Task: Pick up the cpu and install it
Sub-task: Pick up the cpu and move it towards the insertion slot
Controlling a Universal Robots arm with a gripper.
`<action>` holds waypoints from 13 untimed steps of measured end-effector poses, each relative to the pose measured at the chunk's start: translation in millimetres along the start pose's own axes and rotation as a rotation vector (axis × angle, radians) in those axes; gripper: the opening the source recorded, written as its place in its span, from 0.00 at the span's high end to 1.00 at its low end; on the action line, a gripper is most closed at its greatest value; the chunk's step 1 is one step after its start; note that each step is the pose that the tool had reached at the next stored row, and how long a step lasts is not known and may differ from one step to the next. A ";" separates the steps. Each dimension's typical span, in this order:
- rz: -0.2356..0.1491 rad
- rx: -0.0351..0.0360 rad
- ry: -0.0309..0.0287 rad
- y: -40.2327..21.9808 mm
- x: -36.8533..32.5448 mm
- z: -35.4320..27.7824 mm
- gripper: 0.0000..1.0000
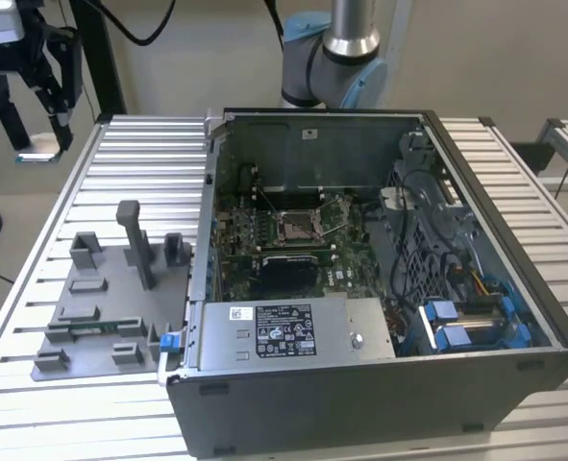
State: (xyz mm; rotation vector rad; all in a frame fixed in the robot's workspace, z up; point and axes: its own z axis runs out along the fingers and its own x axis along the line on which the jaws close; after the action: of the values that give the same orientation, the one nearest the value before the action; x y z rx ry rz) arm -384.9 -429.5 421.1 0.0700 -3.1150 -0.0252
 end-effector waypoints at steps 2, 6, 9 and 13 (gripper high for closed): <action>0.000 0.0000 0.0008 -0.3 -8.4 -0.3 1.00; -0.001 -0.0001 0.0013 -1.0 -25.2 -0.7 1.00; -0.001 -0.0001 0.0014 -1.3 -37.8 -1.0 1.00; -0.001 0.0000 0.0014 -1.7 -55.2 -1.5 1.00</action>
State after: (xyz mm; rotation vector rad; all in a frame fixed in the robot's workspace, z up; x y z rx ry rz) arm -329.6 -428.8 421.2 0.0712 -3.1135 -0.0252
